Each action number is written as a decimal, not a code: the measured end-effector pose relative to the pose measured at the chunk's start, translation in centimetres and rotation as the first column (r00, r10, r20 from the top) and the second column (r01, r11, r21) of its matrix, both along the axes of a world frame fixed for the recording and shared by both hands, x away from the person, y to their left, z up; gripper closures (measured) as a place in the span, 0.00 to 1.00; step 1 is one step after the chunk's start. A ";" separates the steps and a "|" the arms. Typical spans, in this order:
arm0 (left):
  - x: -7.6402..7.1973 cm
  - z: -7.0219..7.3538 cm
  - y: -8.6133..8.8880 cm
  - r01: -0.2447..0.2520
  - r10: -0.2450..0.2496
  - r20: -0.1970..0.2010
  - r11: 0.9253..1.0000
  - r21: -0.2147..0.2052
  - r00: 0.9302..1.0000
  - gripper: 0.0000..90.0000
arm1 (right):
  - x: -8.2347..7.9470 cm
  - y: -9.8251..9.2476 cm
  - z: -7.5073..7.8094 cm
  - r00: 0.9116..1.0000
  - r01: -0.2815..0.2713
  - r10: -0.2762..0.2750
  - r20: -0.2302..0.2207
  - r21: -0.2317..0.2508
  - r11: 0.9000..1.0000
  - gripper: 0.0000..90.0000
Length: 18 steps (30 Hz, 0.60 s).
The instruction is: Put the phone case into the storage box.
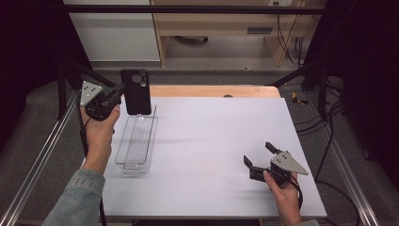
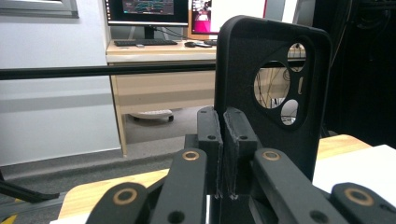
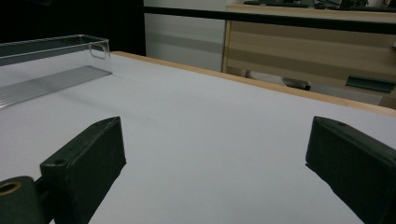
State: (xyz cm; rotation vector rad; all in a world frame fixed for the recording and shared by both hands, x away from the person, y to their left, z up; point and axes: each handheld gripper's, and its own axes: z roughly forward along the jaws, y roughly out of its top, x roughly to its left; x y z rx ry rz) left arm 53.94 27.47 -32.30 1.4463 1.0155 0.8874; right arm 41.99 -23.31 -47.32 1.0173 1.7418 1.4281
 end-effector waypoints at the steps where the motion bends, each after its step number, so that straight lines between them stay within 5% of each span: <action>1: 0.2 0.0 0.0 -0.001 0.001 0.000 1.000 0.001 1.000 0.95 | 0.0 0.0 0.0 1.000 0.000 0.000 -0.001 0.001 1.000 0.06; 5: 0.9 -0.1 0.0 -0.001 0.001 -0.006 1.000 -0.016 1.000 0.95 | 0.0 0.1 0.0 1.000 -0.006 0.006 -0.001 0.001 1.000 0.06; 18: 3.1 -0.3 -0.8 -0.010 0.011 -0.023 0.999 0.034 1.000 0.95 | 0.0 0.4 -0.2 1.000 -0.014 0.014 -0.003 -0.008 1.000 0.05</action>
